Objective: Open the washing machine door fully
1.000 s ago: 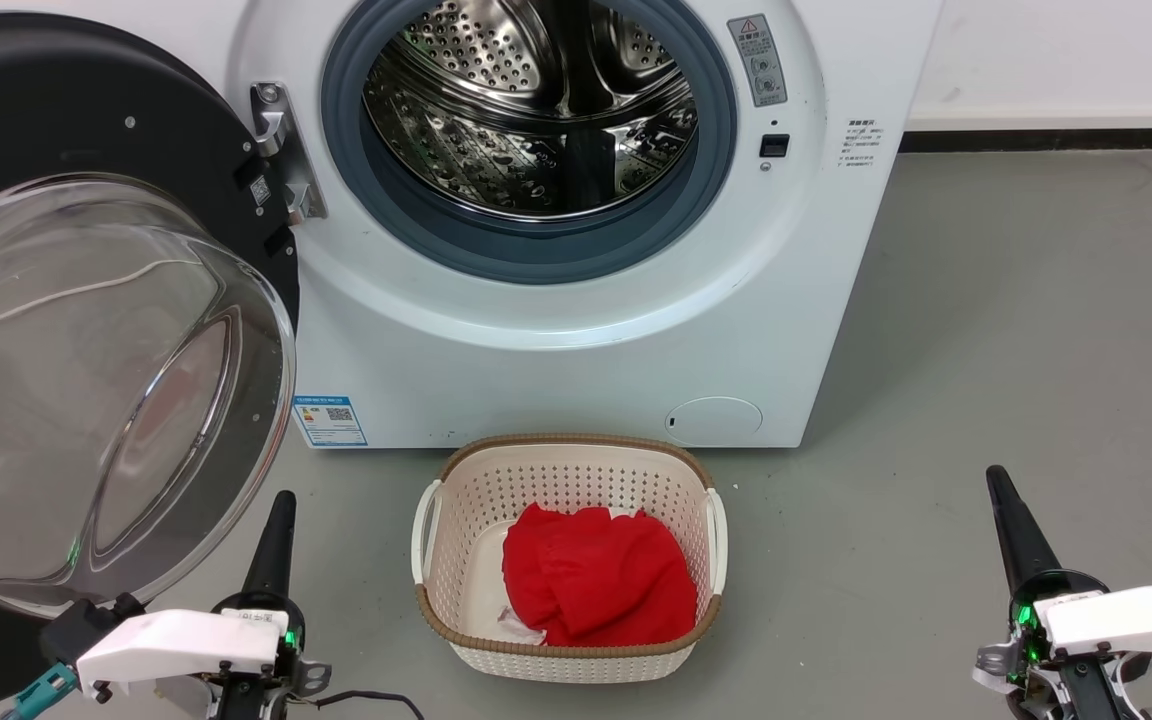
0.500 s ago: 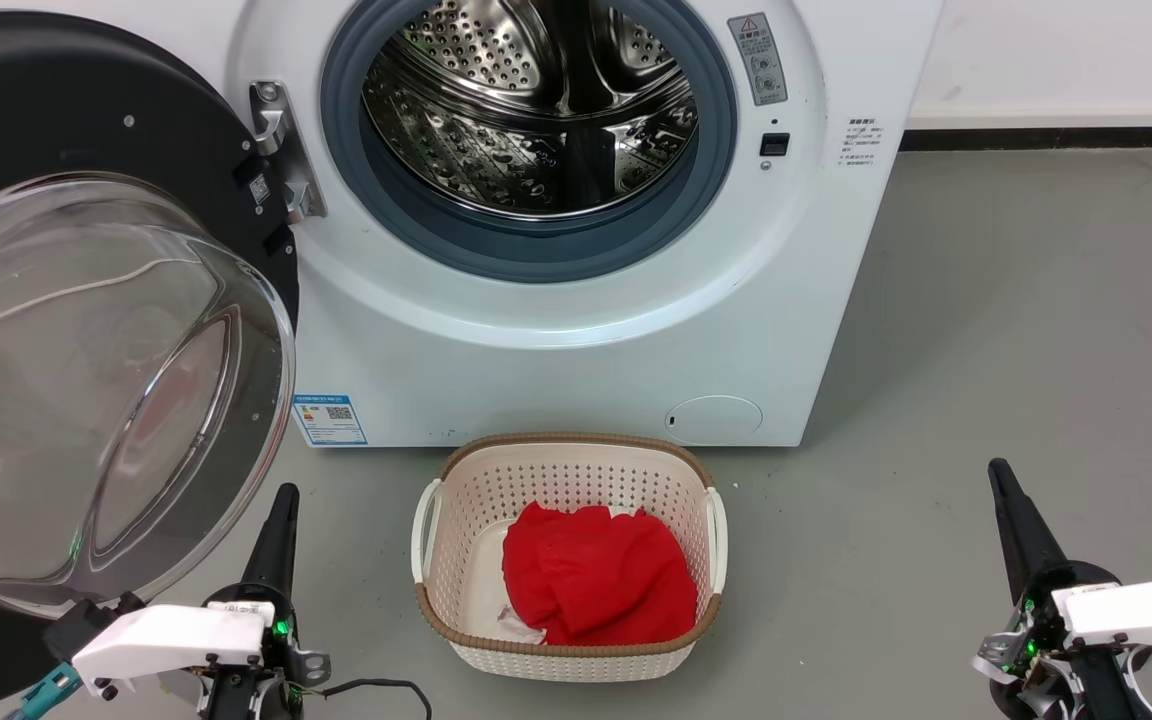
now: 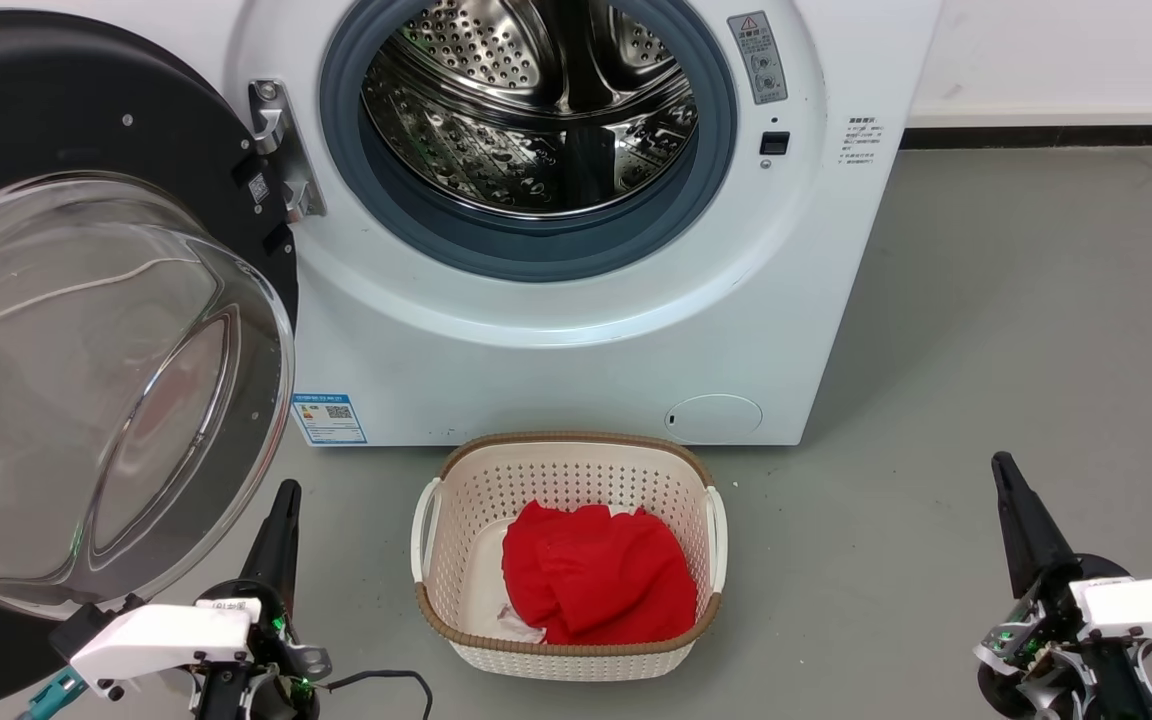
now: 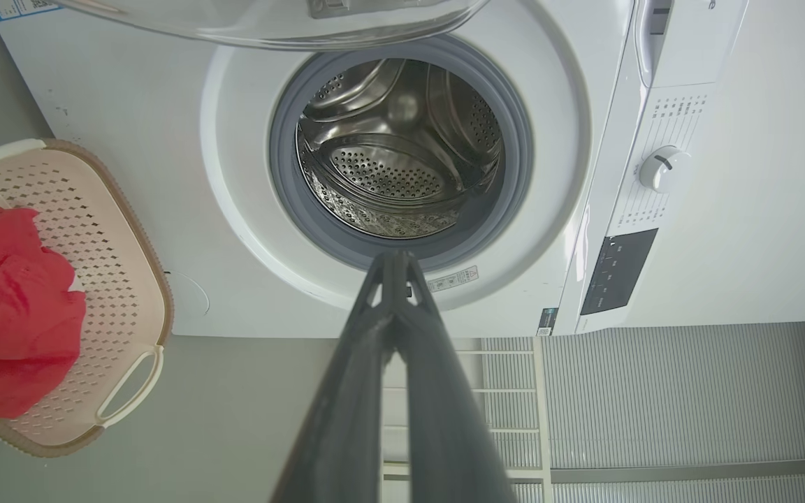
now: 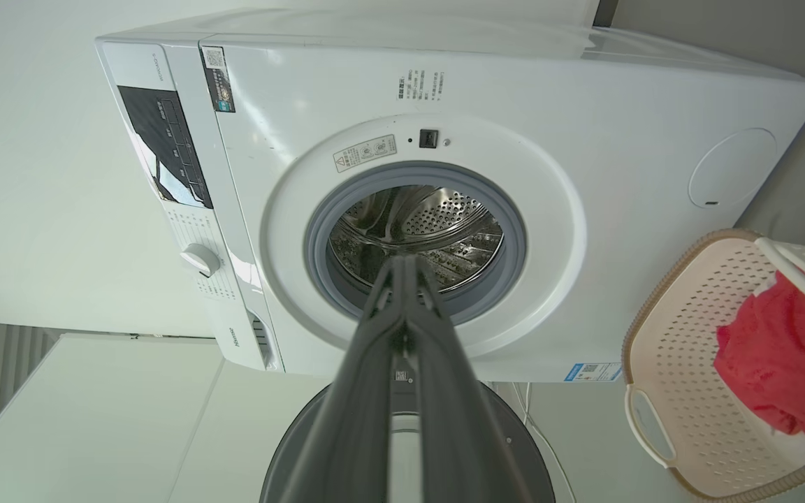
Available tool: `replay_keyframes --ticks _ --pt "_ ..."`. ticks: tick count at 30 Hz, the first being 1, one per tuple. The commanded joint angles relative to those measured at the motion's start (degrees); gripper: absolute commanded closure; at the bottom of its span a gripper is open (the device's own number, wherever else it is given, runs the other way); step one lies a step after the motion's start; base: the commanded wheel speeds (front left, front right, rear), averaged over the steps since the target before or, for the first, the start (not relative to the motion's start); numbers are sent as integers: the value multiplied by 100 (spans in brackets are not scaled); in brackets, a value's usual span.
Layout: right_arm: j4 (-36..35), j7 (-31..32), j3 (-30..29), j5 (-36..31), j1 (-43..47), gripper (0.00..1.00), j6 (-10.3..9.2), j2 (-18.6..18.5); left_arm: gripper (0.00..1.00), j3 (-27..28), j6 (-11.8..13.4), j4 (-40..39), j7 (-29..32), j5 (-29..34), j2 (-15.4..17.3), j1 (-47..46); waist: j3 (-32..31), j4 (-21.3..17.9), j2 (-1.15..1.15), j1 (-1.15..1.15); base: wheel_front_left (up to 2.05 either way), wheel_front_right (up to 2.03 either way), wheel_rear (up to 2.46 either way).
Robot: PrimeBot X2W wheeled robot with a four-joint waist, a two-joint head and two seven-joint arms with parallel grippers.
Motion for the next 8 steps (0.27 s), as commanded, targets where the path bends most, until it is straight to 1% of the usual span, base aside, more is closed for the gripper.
replay_keyframes --ticks 1,8 --pt "18 44 -12 83 -108 100 0 4 100 22 -18 15 27 -83 2 -112 1 0 0 0 0 0 0" --pt "52 99 -42 354 -125 100 0 14 100 36 -29 47 98 -365 1 -118 6 -1 0 0 0 0 0"
